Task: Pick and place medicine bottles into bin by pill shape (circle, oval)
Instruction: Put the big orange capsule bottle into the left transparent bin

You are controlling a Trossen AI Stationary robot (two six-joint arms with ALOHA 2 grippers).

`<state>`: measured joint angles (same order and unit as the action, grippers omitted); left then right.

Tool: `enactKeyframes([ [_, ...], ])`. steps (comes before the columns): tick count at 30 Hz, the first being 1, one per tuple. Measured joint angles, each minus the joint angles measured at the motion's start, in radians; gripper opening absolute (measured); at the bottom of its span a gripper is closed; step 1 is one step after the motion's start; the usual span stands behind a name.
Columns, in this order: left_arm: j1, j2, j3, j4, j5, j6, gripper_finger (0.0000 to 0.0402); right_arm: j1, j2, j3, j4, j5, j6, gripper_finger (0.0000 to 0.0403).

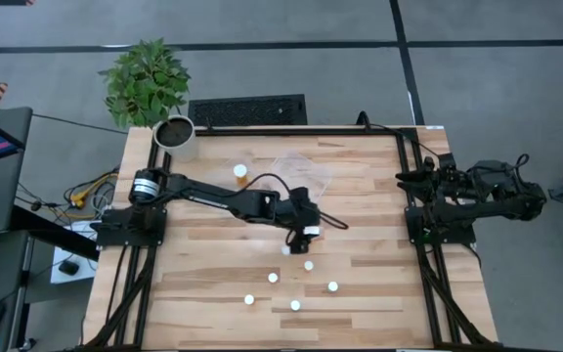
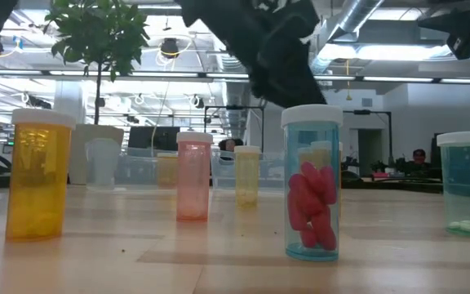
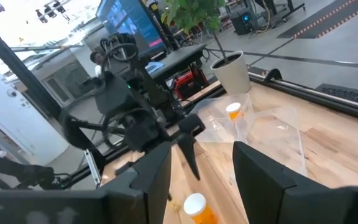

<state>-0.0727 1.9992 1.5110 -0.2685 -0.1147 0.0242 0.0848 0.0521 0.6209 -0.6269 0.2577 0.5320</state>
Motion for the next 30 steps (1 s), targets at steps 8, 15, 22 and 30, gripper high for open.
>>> enactKeyframes([
  [8,0.0,0.066,0.02,0.018,0.02,0.006,0.0287,-0.001,0.0,0.001,-0.001,-0.001,0.012,0.0185],
  [15,-0.002,0.067,0.005,-0.003,0.013,0.03,0.0287,0.0,0.0,0.0,-0.007,-0.006,0.019,0.0185],
  [22,-0.006,0.08,0.005,-0.006,0.014,0.056,0.0287,0.0,0.0,0.0,-0.01,-0.007,0.019,0.0184],
  [30,-0.016,0.106,0.004,-0.009,0.024,0.041,0.0286,0.0,-0.001,0.0,-0.011,-0.007,0.02,0.0186],
])
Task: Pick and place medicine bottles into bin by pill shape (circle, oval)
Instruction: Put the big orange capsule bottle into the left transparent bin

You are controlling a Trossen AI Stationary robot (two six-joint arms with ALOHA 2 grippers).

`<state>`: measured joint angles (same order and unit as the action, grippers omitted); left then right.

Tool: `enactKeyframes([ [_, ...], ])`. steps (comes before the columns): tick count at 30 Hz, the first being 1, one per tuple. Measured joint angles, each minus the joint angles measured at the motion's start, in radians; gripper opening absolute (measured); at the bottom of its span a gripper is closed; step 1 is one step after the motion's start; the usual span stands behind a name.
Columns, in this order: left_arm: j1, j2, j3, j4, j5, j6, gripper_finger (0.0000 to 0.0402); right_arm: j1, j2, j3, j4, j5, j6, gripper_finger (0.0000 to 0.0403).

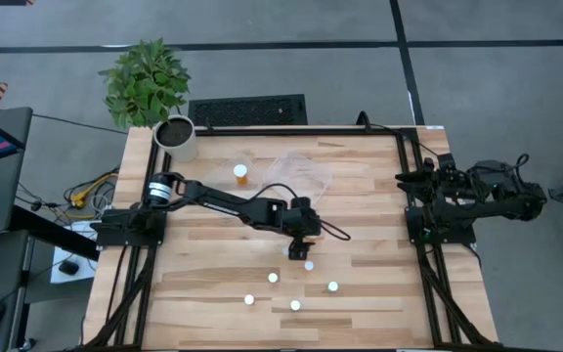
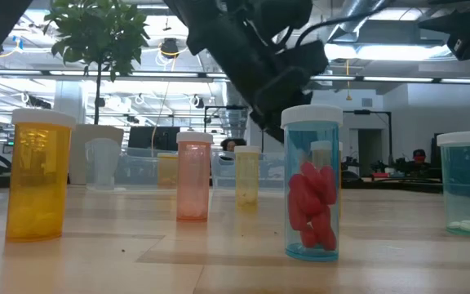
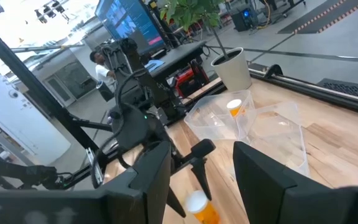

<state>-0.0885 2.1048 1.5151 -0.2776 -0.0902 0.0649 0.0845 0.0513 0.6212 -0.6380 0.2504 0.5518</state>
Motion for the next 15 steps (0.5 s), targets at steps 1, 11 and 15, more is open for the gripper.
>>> enactKeyframes([
  [1,-0.001,0.001,0.002,0.004,0.001,0.0,0.0286,0.0,0.0,0.0,0.0,0.0,0.0,0.0185],
  [11,-0.002,0.006,0.0,-0.002,0.002,-0.005,0.0229,0.0,0.0,0.0,0.0,0.0,0.0,0.0186],
  [15,-0.001,0.006,0.0,-0.001,0.0,-0.014,0.0203,0.0,0.0,0.0,0.0,0.0,0.0,0.0184],
])
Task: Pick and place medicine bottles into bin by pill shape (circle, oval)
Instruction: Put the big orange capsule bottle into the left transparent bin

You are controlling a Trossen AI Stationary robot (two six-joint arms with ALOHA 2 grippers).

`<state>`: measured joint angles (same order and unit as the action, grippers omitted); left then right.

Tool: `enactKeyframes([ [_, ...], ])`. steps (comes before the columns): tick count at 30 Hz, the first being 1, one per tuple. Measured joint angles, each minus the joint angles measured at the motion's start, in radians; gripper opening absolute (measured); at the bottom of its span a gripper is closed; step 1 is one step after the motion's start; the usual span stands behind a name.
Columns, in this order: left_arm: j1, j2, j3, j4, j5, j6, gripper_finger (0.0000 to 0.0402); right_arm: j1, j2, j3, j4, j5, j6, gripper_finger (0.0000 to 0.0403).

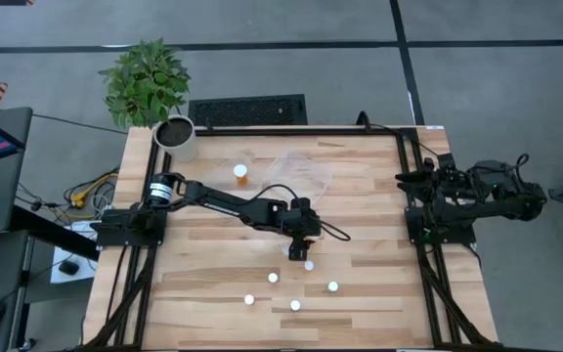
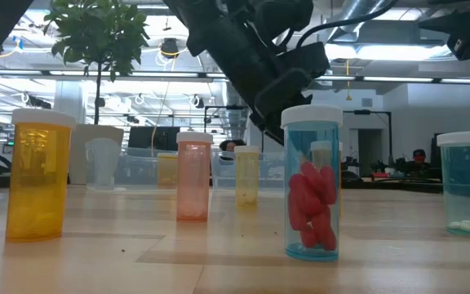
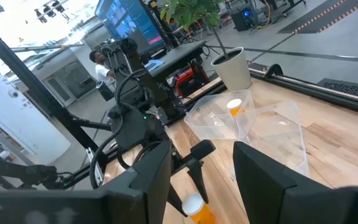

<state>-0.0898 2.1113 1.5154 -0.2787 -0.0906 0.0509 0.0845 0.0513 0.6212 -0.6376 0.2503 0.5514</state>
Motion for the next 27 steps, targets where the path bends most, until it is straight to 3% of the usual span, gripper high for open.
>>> enactKeyframes([
  [11,0.0,0.0,0.027,-0.032,-0.026,-0.078,0.0211,0.0,0.0,0.0,-0.002,0.0,0.0,0.0184],
  [19,0.0,-0.008,0.174,-0.174,-0.029,-0.117,0.0206,0.0,0.0,0.0,-0.04,0.0,0.0,0.0183],
  [27,0.012,-0.176,0.231,-0.355,-0.139,-0.199,0.0213,0.0,0.0,0.0,-0.037,-0.011,0.0,0.0184],
])
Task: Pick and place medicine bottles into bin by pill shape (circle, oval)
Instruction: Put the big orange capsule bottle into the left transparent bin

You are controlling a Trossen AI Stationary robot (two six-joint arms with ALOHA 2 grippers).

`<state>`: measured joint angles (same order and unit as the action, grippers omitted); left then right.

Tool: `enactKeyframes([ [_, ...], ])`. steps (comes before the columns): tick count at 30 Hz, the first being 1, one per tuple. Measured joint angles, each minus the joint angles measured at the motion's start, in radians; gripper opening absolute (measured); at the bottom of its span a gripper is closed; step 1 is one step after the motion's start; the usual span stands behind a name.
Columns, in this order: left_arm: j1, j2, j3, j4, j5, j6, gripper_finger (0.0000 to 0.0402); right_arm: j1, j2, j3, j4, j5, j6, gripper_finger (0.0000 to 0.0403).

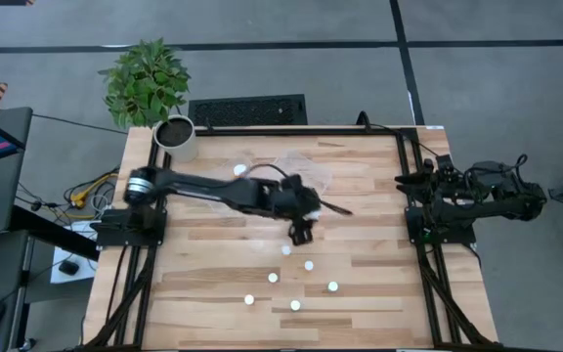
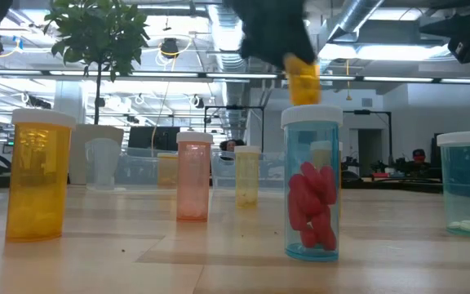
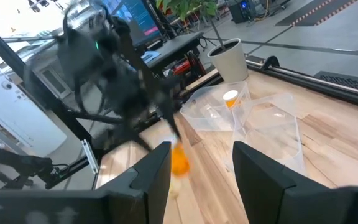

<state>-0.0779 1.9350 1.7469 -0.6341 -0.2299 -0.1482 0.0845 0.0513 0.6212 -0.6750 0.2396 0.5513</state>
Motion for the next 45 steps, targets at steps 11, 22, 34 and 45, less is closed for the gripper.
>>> enactKeyframes([
  [11,0.015,-0.39,-0.309,-0.21,-0.215,-0.223,0.0214,0.0,0.0,0.0,0.0,-0.003,-0.001,0.0182],
  [22,0.084,-0.698,-0.859,-0.085,-0.368,-0.535,0.0215,0.0,0.0,0.0,0.0,-0.003,-0.001,0.0183],
  [34,0.228,-0.676,-0.993,0.085,-0.361,-0.479,0.0215,-0.001,0.0,0.0,0.002,0.005,-0.001,0.0184],
  [45,0.262,-0.635,-1.02,0.105,-0.355,-0.44,0.0215,-0.002,0.0,0.0,0.0,0.006,0.005,0.0181],
])
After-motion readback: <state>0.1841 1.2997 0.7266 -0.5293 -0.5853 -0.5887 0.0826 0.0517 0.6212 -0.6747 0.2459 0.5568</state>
